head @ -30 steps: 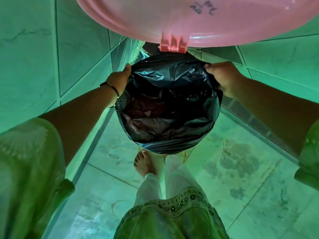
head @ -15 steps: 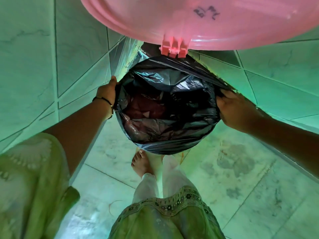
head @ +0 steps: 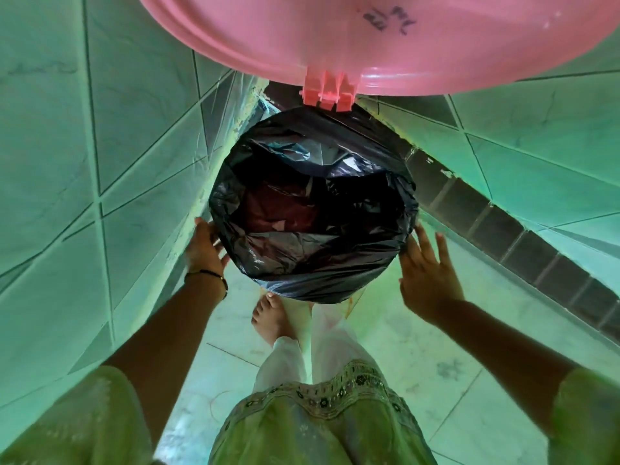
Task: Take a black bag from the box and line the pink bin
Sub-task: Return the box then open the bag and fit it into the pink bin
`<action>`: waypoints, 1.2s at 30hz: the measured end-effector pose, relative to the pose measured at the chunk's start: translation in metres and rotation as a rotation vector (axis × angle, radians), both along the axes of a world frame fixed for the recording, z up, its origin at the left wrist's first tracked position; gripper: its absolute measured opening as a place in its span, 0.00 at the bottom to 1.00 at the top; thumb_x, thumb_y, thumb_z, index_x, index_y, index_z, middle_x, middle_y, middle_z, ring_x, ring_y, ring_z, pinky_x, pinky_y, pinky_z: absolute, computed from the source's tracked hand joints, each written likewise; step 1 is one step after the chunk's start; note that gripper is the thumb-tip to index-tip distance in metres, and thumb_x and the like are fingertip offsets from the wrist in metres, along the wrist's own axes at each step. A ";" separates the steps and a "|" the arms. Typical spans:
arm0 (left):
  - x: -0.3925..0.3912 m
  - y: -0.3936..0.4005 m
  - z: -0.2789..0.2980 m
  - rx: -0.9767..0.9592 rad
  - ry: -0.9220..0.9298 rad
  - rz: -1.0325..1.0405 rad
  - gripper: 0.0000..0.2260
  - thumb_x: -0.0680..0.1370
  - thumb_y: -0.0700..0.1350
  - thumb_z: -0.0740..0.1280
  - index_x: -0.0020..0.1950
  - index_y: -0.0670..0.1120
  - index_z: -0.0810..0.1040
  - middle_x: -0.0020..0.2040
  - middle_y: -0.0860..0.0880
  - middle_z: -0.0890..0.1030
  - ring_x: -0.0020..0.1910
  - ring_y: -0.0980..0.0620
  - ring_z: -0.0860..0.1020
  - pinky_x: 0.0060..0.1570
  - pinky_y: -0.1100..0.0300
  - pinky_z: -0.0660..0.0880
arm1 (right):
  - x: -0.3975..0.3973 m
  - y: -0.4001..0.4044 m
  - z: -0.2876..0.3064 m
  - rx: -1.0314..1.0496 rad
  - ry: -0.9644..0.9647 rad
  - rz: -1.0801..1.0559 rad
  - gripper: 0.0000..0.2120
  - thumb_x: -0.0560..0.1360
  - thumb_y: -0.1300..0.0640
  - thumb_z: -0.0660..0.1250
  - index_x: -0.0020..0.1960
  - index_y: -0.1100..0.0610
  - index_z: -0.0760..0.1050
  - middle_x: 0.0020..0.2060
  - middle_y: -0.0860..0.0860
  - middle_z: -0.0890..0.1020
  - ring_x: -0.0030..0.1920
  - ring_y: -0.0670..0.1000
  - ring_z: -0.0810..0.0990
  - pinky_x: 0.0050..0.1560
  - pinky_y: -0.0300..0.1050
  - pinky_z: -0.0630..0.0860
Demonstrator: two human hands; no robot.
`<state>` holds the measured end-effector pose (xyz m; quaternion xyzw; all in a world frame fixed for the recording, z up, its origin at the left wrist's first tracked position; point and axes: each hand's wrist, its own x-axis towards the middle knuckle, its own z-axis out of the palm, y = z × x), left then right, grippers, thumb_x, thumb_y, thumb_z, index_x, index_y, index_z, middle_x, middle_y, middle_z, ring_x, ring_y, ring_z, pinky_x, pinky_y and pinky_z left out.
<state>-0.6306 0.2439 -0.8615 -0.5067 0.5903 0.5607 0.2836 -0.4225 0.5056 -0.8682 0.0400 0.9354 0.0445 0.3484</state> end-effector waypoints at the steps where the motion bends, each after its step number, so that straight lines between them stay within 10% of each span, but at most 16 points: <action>1: 0.033 0.000 -0.010 -0.051 -0.037 0.036 0.23 0.81 0.57 0.51 0.71 0.46 0.66 0.70 0.50 0.70 0.67 0.48 0.69 0.66 0.50 0.64 | 0.001 -0.006 -0.005 -0.009 0.085 -0.055 0.39 0.62 0.57 0.73 0.70 0.66 0.64 0.69 0.65 0.67 0.72 0.65 0.62 0.72 0.62 0.42; 5: 0.095 0.009 -0.010 0.081 -0.196 0.205 0.21 0.81 0.54 0.52 0.70 0.44 0.67 0.68 0.48 0.71 0.69 0.46 0.68 0.62 0.52 0.67 | 0.018 -0.067 0.011 -0.371 0.001 -0.789 0.32 0.73 0.56 0.66 0.74 0.58 0.58 0.74 0.60 0.59 0.74 0.60 0.59 0.72 0.54 0.56; 9: 0.140 0.026 0.003 0.297 -0.329 0.238 0.07 0.80 0.44 0.58 0.52 0.45 0.74 0.41 0.49 0.76 0.60 0.46 0.74 0.43 0.56 0.72 | -0.002 -0.092 0.030 -1.014 0.006 -1.956 0.09 0.76 0.58 0.64 0.53 0.63 0.75 0.46 0.59 0.80 0.44 0.54 0.82 0.43 0.45 0.78; 15: 0.138 0.021 -0.004 0.248 -0.252 0.181 0.09 0.79 0.37 0.60 0.40 0.47 0.73 0.26 0.51 0.74 0.21 0.59 0.71 0.22 0.68 0.68 | -0.011 -0.095 0.025 -1.134 0.050 -1.935 0.07 0.74 0.63 0.66 0.38 0.61 0.72 0.31 0.56 0.76 0.26 0.48 0.76 0.28 0.40 0.73; 21: 0.129 0.010 -0.012 0.267 -0.429 0.098 0.14 0.82 0.40 0.53 0.38 0.44 0.71 0.21 0.52 0.74 0.15 0.60 0.68 0.15 0.71 0.62 | -0.006 -0.070 0.025 -1.078 -0.169 -1.872 0.07 0.74 0.66 0.65 0.37 0.59 0.75 0.30 0.54 0.80 0.28 0.49 0.80 0.28 0.39 0.75; 26: 0.116 0.011 -0.018 0.237 -0.437 0.160 0.13 0.82 0.41 0.54 0.41 0.39 0.73 0.20 0.46 0.79 0.22 0.51 0.79 0.34 0.60 0.81 | -0.013 -0.049 0.011 -0.931 -0.220 -2.229 0.05 0.75 0.64 0.63 0.40 0.61 0.73 0.27 0.54 0.83 0.32 0.55 0.82 0.25 0.39 0.77; 36: 0.102 0.018 -0.004 0.478 -0.360 0.263 0.20 0.80 0.54 0.54 0.64 0.44 0.72 0.59 0.40 0.78 0.52 0.40 0.77 0.53 0.40 0.70 | -0.009 -0.069 0.018 -1.382 -0.069 -2.365 0.09 0.78 0.69 0.57 0.46 0.61 0.75 0.36 0.55 0.84 0.32 0.51 0.83 0.33 0.40 0.80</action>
